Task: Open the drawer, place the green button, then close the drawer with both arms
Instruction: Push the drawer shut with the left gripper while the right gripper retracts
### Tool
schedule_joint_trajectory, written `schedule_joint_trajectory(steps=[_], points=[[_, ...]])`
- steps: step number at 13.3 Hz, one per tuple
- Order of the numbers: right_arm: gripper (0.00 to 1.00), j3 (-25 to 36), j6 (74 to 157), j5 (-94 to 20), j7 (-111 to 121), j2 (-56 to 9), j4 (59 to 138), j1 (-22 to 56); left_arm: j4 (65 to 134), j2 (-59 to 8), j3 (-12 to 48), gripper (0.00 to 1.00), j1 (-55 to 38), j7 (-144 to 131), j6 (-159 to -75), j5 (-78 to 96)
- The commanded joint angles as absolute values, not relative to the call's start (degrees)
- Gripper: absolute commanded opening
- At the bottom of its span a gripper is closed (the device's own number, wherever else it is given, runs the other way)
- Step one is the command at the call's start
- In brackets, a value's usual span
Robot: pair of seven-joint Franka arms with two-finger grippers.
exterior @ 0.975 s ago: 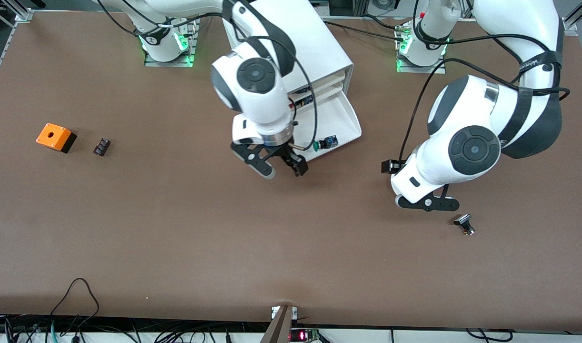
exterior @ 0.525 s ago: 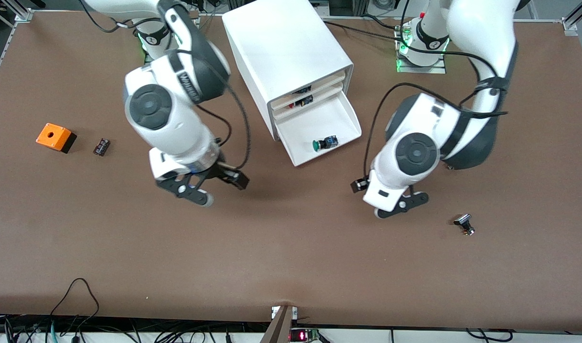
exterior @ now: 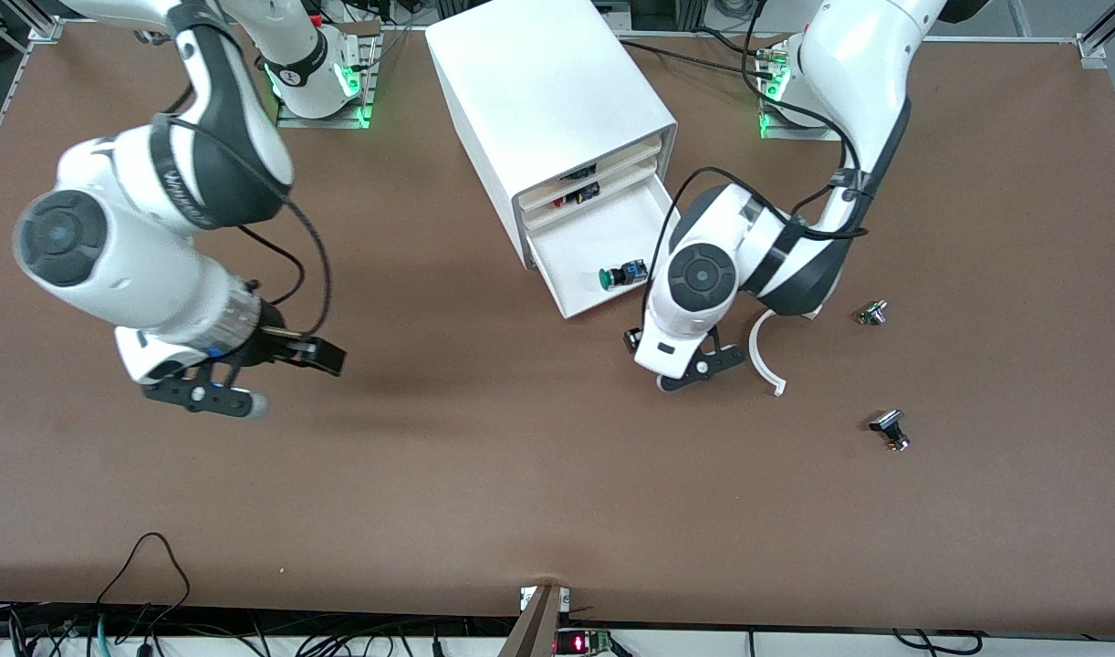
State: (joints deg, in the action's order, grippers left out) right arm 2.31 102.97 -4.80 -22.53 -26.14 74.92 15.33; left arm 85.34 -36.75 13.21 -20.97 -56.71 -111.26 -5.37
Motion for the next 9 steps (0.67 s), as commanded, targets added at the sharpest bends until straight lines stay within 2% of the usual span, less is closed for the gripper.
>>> schedule_joint_trajectory(steps=[1, 5, 9], points=[[1.00, 5.3, 102.7, -5.2, -15.1, -18.7, 82.9, 14.9, 90.2, -34.2, 13.3, 0.83, -22.9, -58.1, -112.5, -7.3], [1.00, 9.8, 101.4, -4.7, -9.1, -11.8, 88.8, 14.9, 92.6, -34.3, 13.2, 0.83, -24.4, -58.6, -112.7, -7.3], [1.00, 10.2, 98.9, -2.3, -7.7, -5.5, 93.1, 13.3, 95.3, -34.6, 13.2, 0.81, -24.5, -59.6, -117.0, -7.4]])
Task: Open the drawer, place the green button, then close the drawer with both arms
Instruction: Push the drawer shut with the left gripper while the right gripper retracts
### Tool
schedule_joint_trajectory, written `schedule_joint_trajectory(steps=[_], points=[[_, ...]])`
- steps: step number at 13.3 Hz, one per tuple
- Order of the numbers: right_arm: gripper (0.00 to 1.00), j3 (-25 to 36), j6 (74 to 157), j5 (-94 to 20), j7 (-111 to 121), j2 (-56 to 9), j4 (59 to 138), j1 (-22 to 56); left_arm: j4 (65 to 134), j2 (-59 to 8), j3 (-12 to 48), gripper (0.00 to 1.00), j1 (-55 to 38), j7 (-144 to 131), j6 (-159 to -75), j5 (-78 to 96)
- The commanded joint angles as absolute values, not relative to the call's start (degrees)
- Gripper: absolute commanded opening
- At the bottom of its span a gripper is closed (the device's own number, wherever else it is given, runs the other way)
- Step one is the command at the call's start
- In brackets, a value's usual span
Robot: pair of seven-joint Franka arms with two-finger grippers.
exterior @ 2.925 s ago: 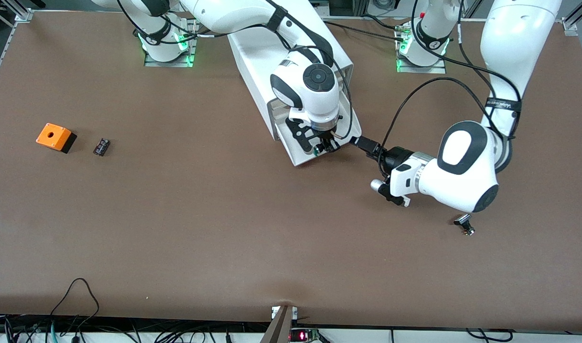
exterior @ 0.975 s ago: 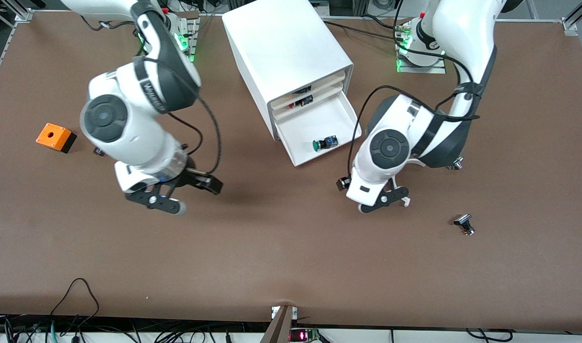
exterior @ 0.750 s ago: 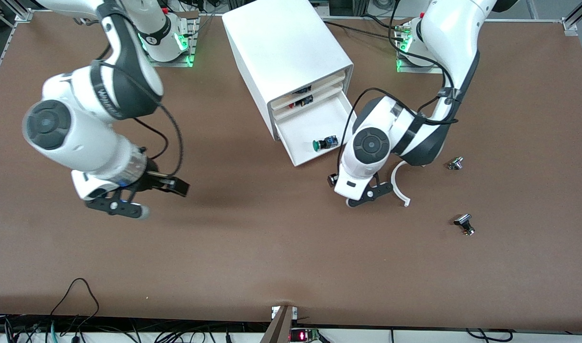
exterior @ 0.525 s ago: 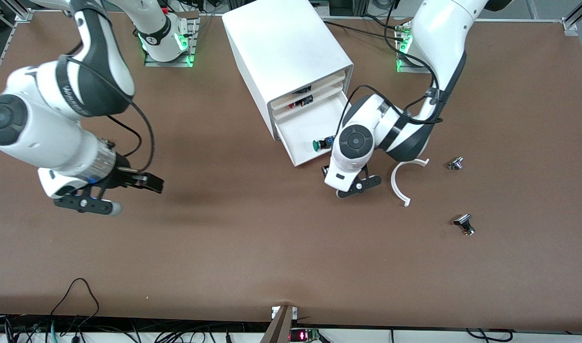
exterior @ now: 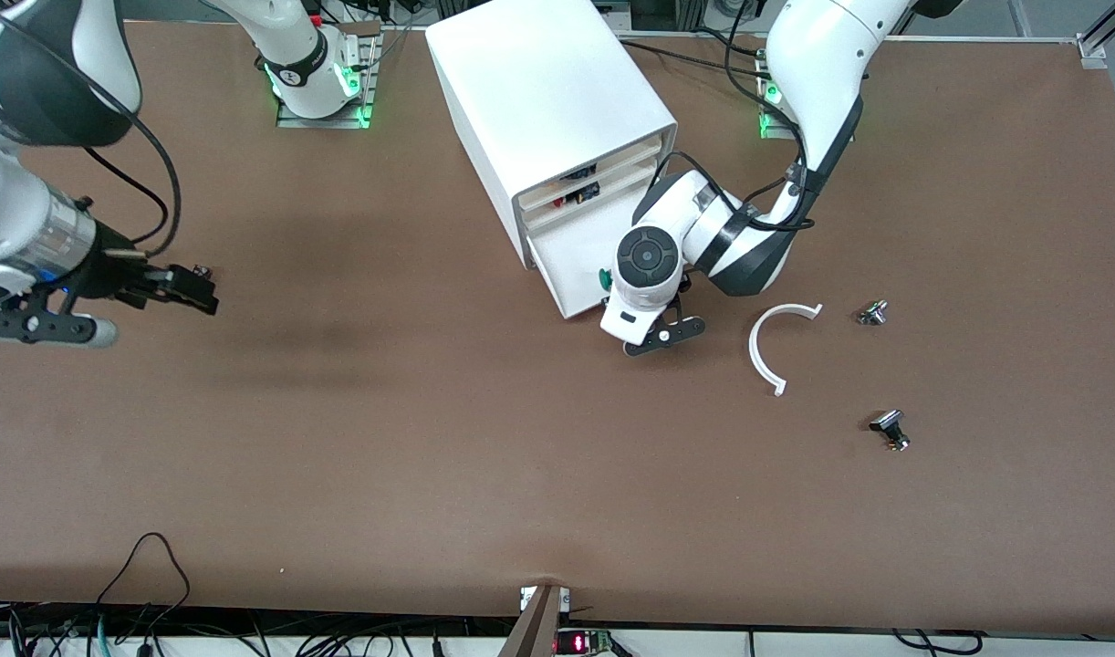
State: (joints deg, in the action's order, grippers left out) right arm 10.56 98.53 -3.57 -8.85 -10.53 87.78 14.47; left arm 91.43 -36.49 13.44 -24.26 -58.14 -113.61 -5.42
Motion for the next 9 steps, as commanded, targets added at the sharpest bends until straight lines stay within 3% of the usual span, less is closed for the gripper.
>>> schedule_joint_trajectory(steps=[1, 4, 8, 9], points=[[1.00, 8.5, 99.0, -2.2, -7.7, -3.4, 95.0, 11.4, 96.3, -34.6, 13.2, 0.81, -24.5, -59.6, -118.5, -7.4], [1.00, -0.5, 98.8, 0.3, -7.6, 0.8, 97.4, 3.2, 97.8, -34.5, 13.8, 0.81, -25.0, -63.5, -119.2, -7.4], [1.00, -1.3, 98.6, 0.5, -8.4, 4.4, 100.5, 2.0, 102.4, -32.8, 17.3, 0.83, -25.7, -66.4, -118.6, -6.5], [1.00, -1.2, 98.4, 0.5, -8.3, 4.7, 100.4, 2.0, 103.8, -32.3, 18.4, 0.90, -25.6, -67.3, -118.4, -6.4]])
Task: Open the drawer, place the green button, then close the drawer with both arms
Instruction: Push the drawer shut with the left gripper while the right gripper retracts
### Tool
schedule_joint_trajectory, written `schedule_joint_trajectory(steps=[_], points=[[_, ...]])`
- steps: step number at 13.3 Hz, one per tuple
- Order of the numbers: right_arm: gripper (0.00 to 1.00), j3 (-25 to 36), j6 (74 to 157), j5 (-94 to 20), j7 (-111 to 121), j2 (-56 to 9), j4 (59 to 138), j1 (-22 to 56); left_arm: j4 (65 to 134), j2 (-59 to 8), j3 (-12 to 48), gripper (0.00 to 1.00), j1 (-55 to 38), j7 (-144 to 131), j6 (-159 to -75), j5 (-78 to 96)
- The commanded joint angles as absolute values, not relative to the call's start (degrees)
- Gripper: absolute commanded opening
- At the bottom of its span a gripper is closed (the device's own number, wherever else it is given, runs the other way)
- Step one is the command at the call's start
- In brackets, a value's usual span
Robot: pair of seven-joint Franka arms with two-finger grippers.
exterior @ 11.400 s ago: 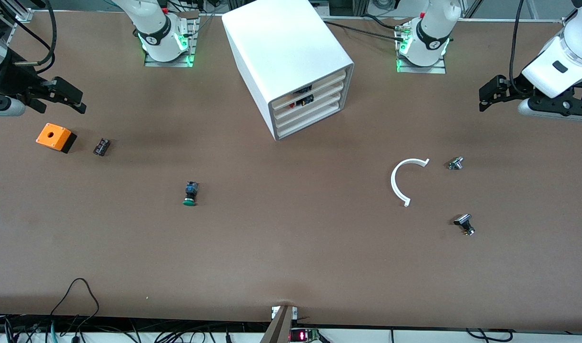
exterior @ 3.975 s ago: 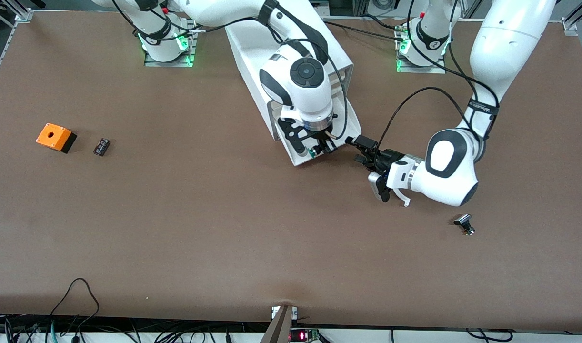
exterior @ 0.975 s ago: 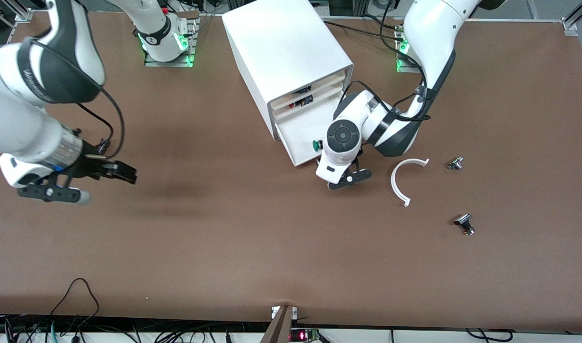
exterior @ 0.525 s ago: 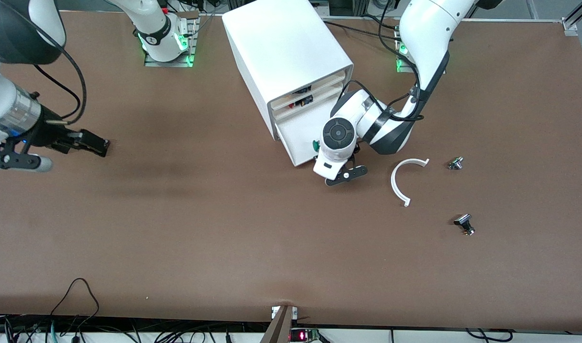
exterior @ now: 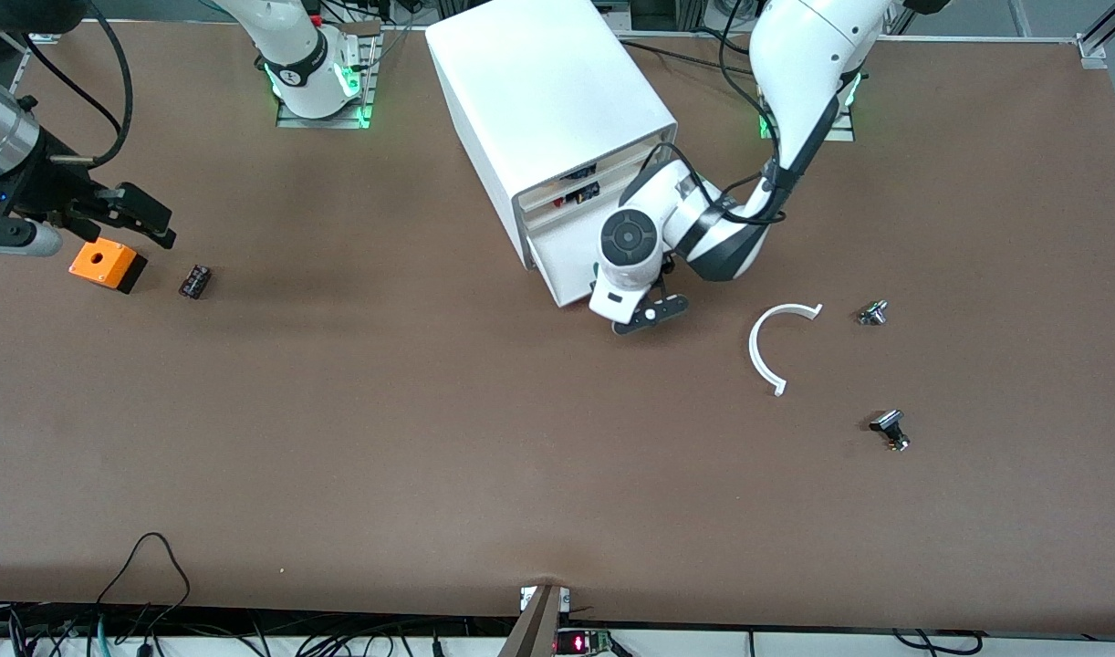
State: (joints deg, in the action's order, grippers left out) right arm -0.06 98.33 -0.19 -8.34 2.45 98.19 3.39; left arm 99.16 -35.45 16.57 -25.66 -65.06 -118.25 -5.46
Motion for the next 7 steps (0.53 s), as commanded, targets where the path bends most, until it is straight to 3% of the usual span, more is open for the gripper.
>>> schedule_joint_trajectory(steps=[1, 7], points=[[1.00, -1.3, 98.2, 0.5, -8.3, 5.2, 100.5, 2.0, 104.8, -32.1, 19.8, 0.97, -25.2, -68.8, -118.2, -6.4], [1.00, -2.3, 97.7, 0.4, -7.5, 5.5, 99.7, 2.0, 104.9, -32.1, 21.8, 0.98, -25.4, -69.8, -114.6, 5.7]])
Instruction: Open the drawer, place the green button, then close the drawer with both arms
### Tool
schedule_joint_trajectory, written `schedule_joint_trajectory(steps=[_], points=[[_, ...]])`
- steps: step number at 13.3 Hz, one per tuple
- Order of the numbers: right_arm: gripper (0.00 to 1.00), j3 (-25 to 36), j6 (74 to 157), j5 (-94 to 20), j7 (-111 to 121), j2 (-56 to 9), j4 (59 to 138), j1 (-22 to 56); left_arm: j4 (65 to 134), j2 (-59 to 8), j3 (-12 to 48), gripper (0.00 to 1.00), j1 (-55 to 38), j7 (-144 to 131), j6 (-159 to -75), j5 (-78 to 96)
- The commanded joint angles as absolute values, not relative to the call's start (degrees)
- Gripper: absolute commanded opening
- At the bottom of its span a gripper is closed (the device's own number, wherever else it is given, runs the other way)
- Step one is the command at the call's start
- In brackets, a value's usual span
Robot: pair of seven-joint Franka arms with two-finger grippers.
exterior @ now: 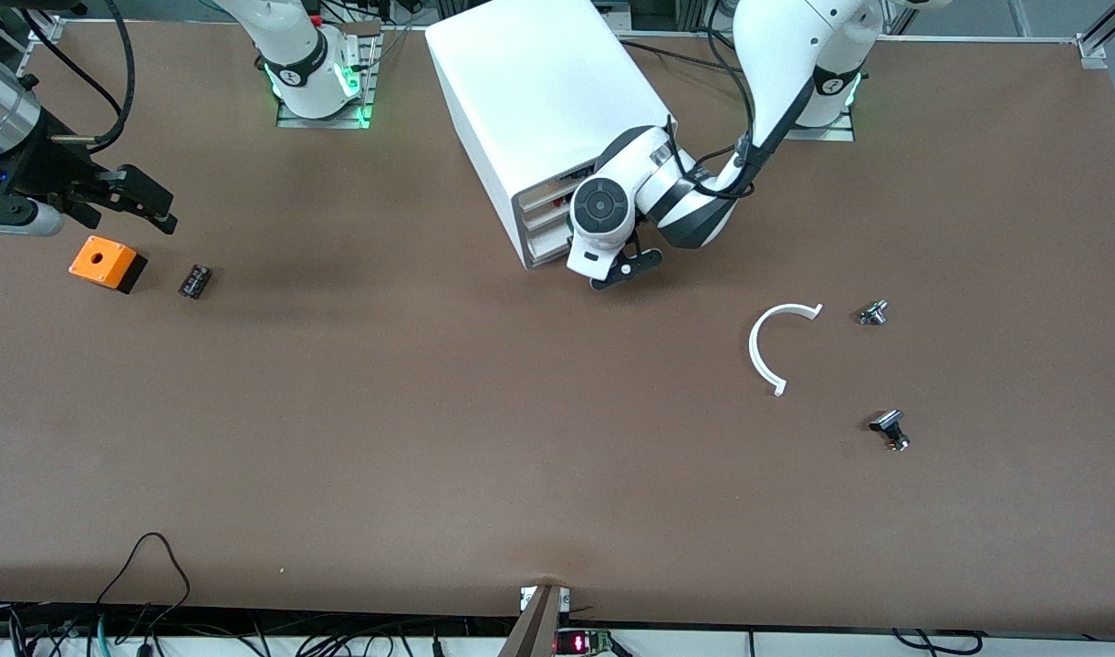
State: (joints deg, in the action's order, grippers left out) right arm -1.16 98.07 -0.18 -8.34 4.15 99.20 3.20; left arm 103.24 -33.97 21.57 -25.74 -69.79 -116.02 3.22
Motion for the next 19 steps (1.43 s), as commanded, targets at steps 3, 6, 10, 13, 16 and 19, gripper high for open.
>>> schedule_joint_trajectory(steps=[3, 6, 10, 13, 16, 19], points=[[1.00, -1.5, 96.8, 0.3, -7.4, 5.4, 99.1, 2.0, 104.9, -32.2, 21.9, 0.98, -25.4, -69.5, -114.1, 7.0], [1.00, -1.6, 96.8, 0.1, -7.4, 4.9, 98.4, 2.1, 104.9, -32.4, 21.9, 0.98, -25.4, -69.3, -113.9, 9.0], [1.00, -1.4, 95.5, 0.1, -7.8, 5.1, 98.5, 2.0, 102.9, -31.9, 21.8, 0.98, -23.0, -65.8, -110.8, 10.0], [1.00, -1.4, 95.2, 0.1, -8.2, 5.2, 98.5, 2.0, 93.1, -31.8, 21.2, 0.98, -18.7, -60.6, -98.0, 7.1], [1.00, -1.3, 94.1, 0.3, -7.4, 5.4, 98.4, 2.0, 84.0, -31.8, 21.4, 0.99, -14.3, -55.4, -89.2, 1.1], [1.00, -1.4, 93.5, 0.4, -7.3, 5.4, 97.1, 2.0, 79.3, -28.8, 21.1, 0.99, -10.9, -51.5, -83.9, -1.6]])
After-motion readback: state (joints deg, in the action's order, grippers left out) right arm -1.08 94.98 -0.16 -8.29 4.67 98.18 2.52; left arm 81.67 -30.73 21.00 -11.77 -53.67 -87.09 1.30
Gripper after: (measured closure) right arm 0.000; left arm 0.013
